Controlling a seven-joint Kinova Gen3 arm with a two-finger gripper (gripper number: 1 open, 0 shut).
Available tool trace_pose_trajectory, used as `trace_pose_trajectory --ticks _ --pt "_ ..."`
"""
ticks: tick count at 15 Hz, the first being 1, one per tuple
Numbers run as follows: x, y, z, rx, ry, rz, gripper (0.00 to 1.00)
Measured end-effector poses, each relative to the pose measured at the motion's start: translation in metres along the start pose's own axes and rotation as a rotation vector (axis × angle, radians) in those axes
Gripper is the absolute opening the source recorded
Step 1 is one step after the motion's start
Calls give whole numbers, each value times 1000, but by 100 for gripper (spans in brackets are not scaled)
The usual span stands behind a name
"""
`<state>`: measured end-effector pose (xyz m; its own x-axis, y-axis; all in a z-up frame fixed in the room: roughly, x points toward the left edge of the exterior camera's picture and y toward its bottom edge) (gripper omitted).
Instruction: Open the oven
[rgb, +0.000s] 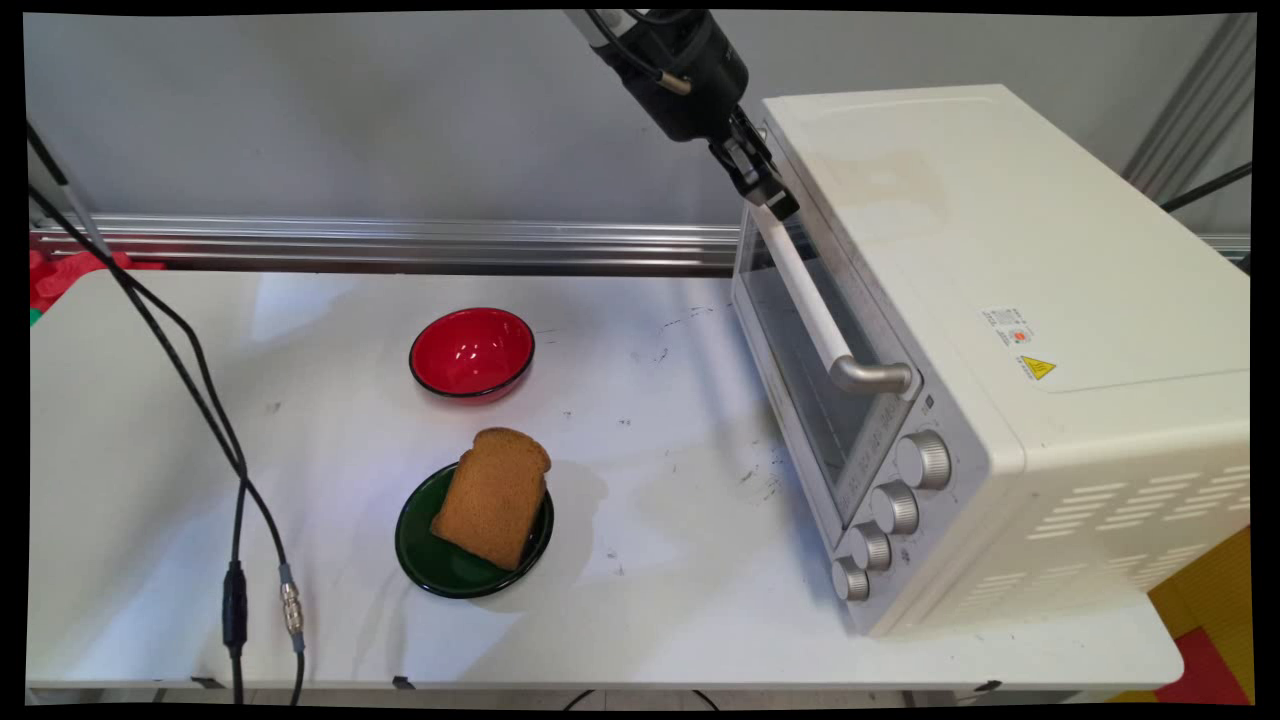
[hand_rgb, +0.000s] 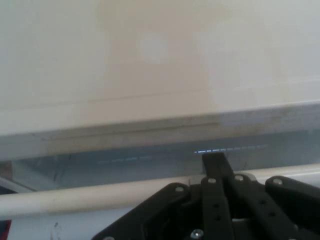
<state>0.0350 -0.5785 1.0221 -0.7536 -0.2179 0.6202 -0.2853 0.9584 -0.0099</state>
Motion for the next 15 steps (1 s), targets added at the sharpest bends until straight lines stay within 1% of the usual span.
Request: trace_pose_trajectory --ticks 7,15 --pt "4 7 15 9 21 -26 0" --pt "-6 13 34 17 21 -21 0"
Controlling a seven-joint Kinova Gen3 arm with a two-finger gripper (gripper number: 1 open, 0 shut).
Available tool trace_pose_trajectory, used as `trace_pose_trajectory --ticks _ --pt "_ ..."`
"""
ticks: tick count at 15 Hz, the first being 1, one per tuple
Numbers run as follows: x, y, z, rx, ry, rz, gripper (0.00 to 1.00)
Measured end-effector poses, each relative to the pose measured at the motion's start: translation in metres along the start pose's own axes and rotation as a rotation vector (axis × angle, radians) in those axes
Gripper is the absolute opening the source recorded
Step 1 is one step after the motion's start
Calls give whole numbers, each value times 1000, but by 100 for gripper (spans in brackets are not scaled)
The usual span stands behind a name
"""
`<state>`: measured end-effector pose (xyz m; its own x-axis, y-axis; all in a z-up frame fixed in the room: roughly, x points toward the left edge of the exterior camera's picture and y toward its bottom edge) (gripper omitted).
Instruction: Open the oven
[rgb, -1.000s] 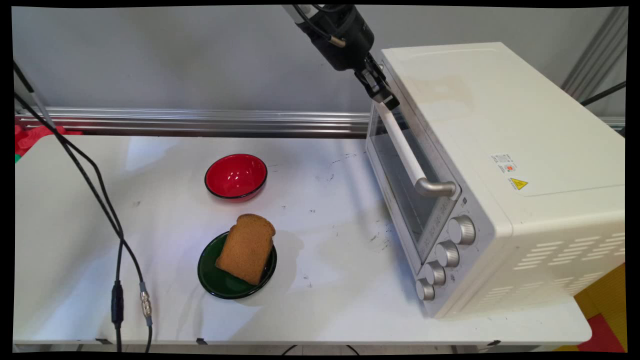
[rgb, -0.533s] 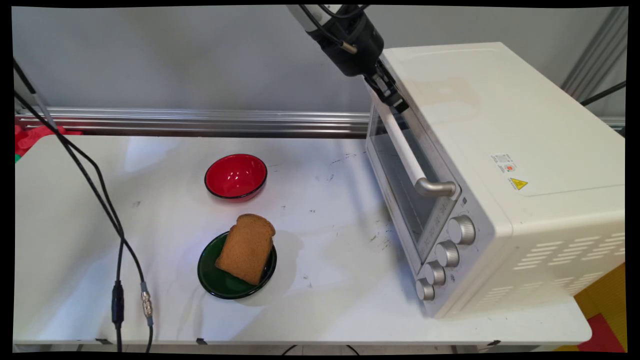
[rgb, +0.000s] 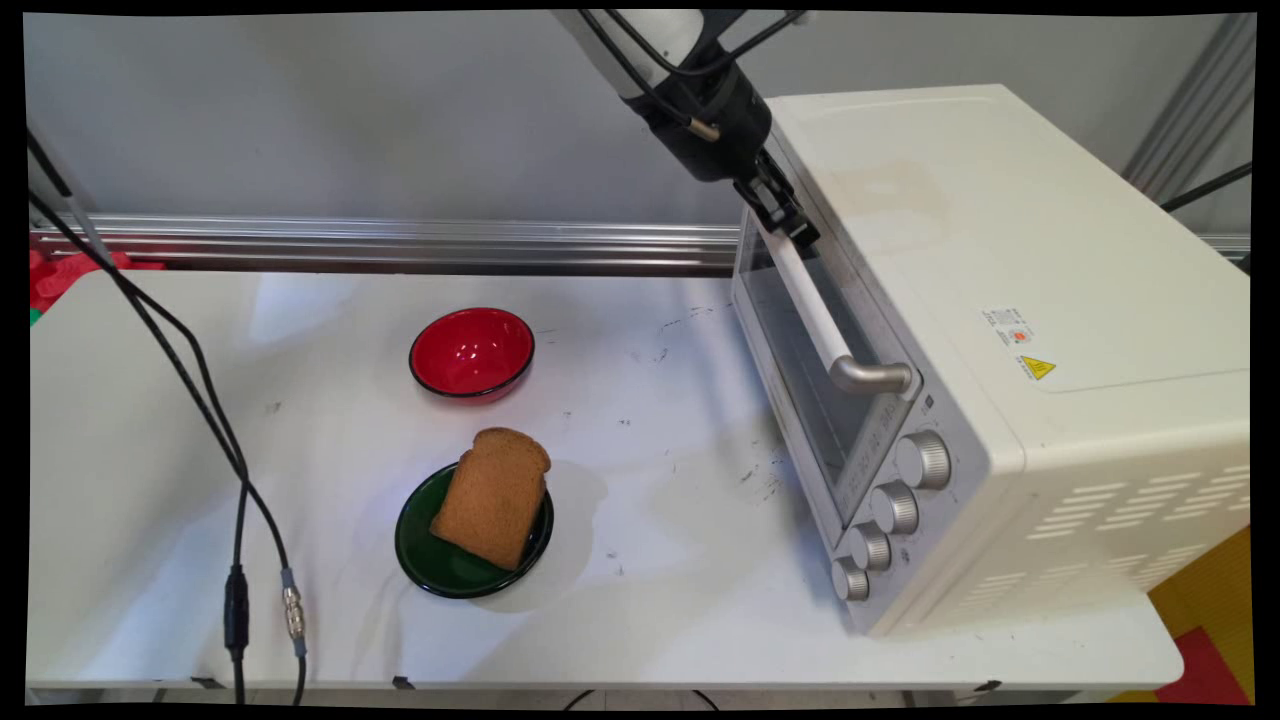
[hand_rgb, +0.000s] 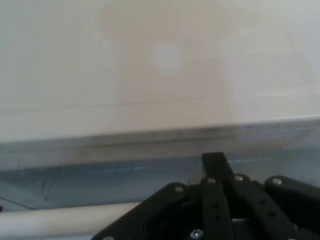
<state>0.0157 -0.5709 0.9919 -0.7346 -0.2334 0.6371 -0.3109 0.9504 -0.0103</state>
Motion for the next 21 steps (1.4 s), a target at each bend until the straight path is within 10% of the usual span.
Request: trace_pose_trajectory --ticks 21 --pt "-115 0 -32 -5 -137 34 0"
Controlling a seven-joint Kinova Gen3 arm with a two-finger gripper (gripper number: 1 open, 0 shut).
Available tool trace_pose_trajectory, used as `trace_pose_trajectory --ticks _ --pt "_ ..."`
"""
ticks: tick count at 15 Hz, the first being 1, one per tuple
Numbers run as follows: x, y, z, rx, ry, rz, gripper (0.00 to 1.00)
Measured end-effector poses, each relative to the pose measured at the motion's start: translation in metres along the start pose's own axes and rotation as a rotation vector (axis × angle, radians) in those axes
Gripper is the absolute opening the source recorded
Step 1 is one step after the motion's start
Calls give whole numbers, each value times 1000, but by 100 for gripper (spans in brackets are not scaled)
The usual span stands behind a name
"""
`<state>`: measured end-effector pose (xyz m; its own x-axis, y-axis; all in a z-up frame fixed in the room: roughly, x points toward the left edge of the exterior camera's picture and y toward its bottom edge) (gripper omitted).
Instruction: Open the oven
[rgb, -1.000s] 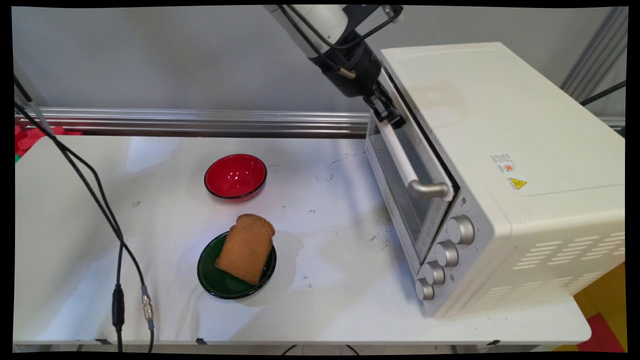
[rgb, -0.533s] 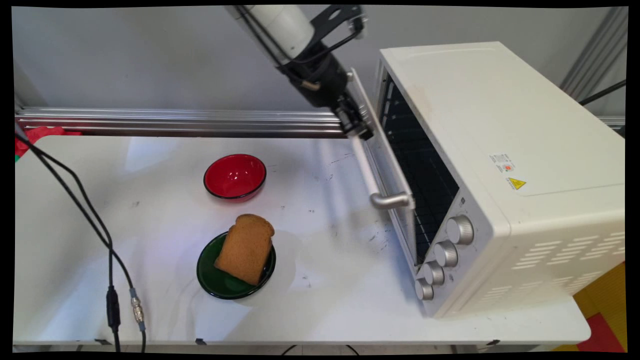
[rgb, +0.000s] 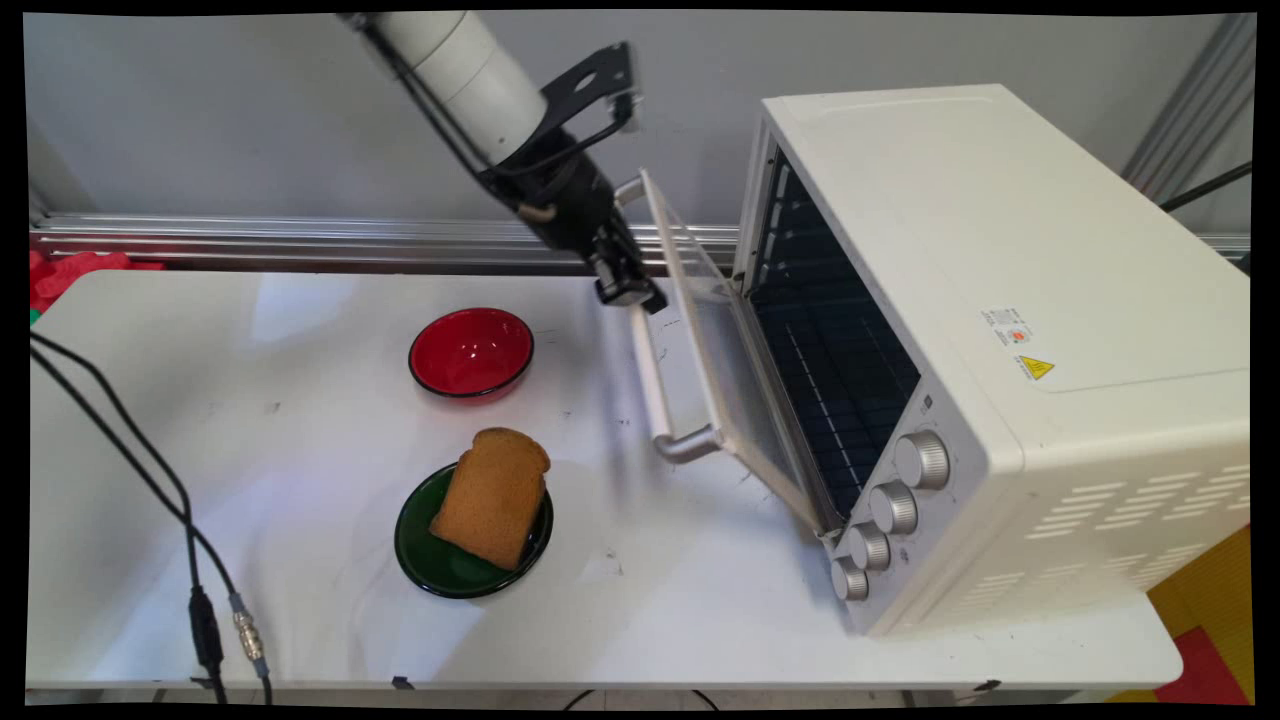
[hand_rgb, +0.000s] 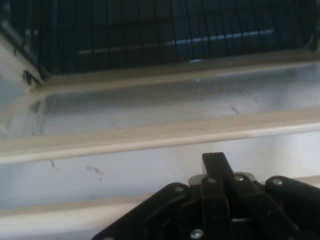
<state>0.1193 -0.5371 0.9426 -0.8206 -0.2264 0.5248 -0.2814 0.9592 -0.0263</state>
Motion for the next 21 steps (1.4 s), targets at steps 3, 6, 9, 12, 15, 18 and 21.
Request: trace_pose_trajectory --ticks 3,6,9,12,15,18,21 --pt "-23 0 10 1 -7 -13 0" --pt "-39 1 23 -2 -5 -24 0" --pt "-58 2 39 -11 5 -33 0" --pt "-73 2 49 -20 13 -35 0" --pt "-87 3 54 -31 19 -32 0" --pt "-102 3 55 -44 21 -29 0" --pt "-115 2 53 -54 21 -27 0"
